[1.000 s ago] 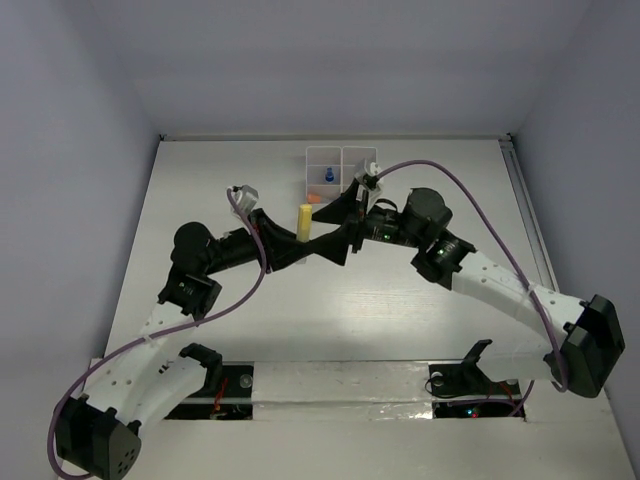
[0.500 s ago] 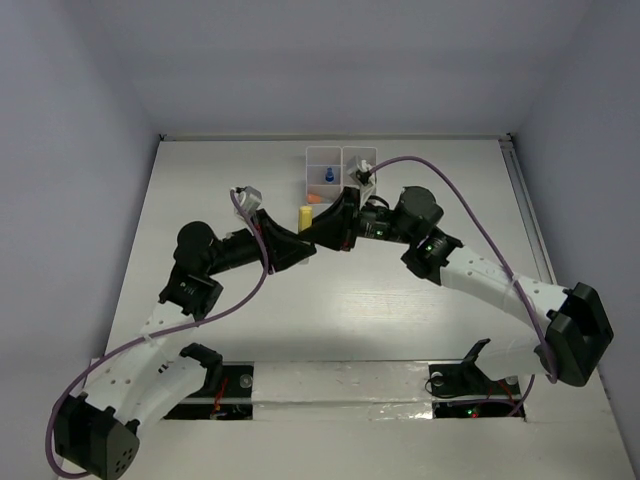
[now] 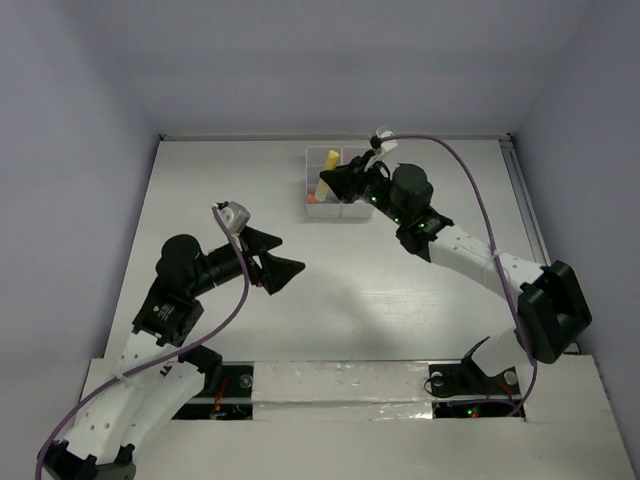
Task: Sort the stationery into containers
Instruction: Place the pen in the storage box.
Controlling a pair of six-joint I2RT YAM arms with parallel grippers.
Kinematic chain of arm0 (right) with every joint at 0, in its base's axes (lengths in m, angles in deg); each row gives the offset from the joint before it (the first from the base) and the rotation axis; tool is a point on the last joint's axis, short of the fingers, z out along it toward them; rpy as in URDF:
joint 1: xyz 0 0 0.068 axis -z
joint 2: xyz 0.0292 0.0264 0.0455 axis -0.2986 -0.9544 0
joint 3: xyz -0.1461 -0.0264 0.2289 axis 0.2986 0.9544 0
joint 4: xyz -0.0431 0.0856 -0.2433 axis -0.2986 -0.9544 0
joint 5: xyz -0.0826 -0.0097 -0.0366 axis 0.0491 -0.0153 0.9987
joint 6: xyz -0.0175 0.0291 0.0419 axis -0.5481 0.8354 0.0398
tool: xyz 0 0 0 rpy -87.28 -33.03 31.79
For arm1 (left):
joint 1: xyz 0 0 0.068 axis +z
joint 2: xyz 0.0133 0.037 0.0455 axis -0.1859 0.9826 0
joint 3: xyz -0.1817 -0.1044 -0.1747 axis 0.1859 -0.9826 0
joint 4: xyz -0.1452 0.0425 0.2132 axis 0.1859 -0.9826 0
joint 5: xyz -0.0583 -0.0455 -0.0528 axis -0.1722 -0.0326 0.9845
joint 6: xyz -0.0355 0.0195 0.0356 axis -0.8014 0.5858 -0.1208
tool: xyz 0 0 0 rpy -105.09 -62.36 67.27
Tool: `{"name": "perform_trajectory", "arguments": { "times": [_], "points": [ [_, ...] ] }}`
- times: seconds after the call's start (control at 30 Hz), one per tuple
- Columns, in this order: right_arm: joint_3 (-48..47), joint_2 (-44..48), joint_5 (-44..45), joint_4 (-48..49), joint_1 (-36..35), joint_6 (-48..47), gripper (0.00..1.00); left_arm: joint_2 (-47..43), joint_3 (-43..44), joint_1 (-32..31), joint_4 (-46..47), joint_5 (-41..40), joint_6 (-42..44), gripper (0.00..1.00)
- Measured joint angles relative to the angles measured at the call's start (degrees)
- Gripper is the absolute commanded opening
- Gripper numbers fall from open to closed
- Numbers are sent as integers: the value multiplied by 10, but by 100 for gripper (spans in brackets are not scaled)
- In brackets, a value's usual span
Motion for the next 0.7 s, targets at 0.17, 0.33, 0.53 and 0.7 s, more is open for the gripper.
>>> {"name": "perform_trajectory", "arguments": {
  "times": [0.17, 0.33, 0.53, 0.7],
  "points": [
    [-19, -85, 82, 2, 1, -64, 0, -10, 0, 0, -6, -63, 23, 99],
    [-36, -176, 141, 5, 1, -137, 0, -19, 0, 5, -29, -167, 42, 99],
    [-83, -241, 176, 39, 1, -210, 0, -46, -2, 34, -33, -199, 44, 99],
    [-106, -282, 186, 56, 1, -241, 0, -50, -2, 46, -33, -199, 44, 99]
  ]
}}
